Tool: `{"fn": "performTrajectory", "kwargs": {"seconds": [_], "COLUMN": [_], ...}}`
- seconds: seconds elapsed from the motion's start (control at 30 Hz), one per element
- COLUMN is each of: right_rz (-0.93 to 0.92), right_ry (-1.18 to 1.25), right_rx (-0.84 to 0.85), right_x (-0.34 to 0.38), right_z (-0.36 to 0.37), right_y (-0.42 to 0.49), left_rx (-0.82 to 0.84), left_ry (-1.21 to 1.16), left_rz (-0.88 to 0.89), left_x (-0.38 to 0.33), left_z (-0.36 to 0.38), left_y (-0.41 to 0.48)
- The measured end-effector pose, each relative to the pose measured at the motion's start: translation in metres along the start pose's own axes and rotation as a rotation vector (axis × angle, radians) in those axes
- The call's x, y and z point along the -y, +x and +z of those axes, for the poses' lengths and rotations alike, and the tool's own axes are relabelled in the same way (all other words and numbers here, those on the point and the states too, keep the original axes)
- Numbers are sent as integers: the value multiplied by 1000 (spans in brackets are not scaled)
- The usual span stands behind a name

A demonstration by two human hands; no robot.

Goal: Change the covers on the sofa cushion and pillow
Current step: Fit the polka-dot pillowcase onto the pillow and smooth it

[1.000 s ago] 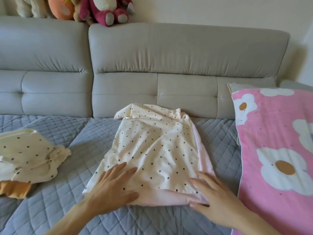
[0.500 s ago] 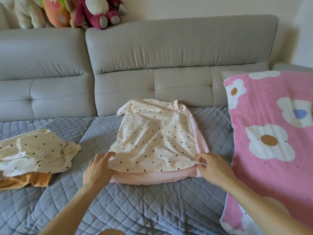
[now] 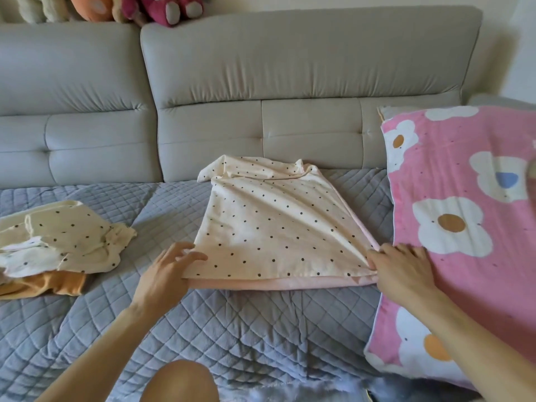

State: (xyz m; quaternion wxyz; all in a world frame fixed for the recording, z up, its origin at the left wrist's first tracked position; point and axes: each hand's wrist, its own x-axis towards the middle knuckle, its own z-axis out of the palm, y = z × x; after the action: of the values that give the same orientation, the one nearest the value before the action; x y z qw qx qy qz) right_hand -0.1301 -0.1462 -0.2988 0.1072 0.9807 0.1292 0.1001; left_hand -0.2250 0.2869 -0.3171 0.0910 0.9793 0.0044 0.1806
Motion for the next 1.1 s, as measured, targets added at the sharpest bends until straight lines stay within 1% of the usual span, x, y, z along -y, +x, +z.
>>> {"fn": "performTrajectory", "kwargs": {"seconds": [0.07,0.1,0.13,0.2,0.27,0.37,0.43,0.5,0.53,0.6,0.63,0.67,0.7,0.77,0.8,0.83,0.9,0.97,1.0,1.03,1.07,1.1], "right_rz": [70,106,129,138,159,121,-10,-138,-147,-71,-27,-15,-25,-43,-39,-27,-12,10,22,27,33,42], "right_ry": [-42,-71,-95,-121,-128,-71,17,84,117,197,210,172,78,-64,-60,-32,36,153,215,262,301,335], "right_rx": [-29,-25,2,89,115,9,-56,-170,-238,-368,-369,-328,-218,84,179,236,320,415,436,421,378,310], "right_x": [-1,-1,0,7,15,19,23,21,15,-1,-8,-14,-17,-15,-9,-4,4,5,6,8,9,11], "right_z": [-2,-3,-2,0,1,-1,0,1,0,-6,-10,-12,-13,-11,-12,-14,-20,-22,-22,-22,-21,-19], "right_y": [-1,-1,-2,-1,-2,-2,-1,2,5,10,8,7,4,0,-1,0,3,8,9,11,14,20], "left_rx": [72,117,152,151,200,209,253,302,315,295,288,301,326,418,454,478,563,703,771,812,817,768], "left_ry": [94,99,82,60,81,111,105,129,137,133,125,105,80,32,2,-31,-99,-142,-199,-296,-401,-459], "left_rz": [139,145,112,57,21,71,109,155,166,167,143,101,55,-14,-37,-53,-72,-75,-92,-129,-181,-229], "left_x": [12,14,12,5,-6,-20,-32,-41,-43,-44,-42,-40,-39,-35,-34,-33,-37,-43,-45,-46,-45,-43], "left_z": [8,10,12,11,6,0,0,3,4,4,4,4,4,5,6,7,2,-9,-15,-20,-21,-19], "left_y": [-7,-12,-14,-14,-10,-3,3,12,16,22,23,24,23,23,24,27,35,47,55,63,72,82]}}
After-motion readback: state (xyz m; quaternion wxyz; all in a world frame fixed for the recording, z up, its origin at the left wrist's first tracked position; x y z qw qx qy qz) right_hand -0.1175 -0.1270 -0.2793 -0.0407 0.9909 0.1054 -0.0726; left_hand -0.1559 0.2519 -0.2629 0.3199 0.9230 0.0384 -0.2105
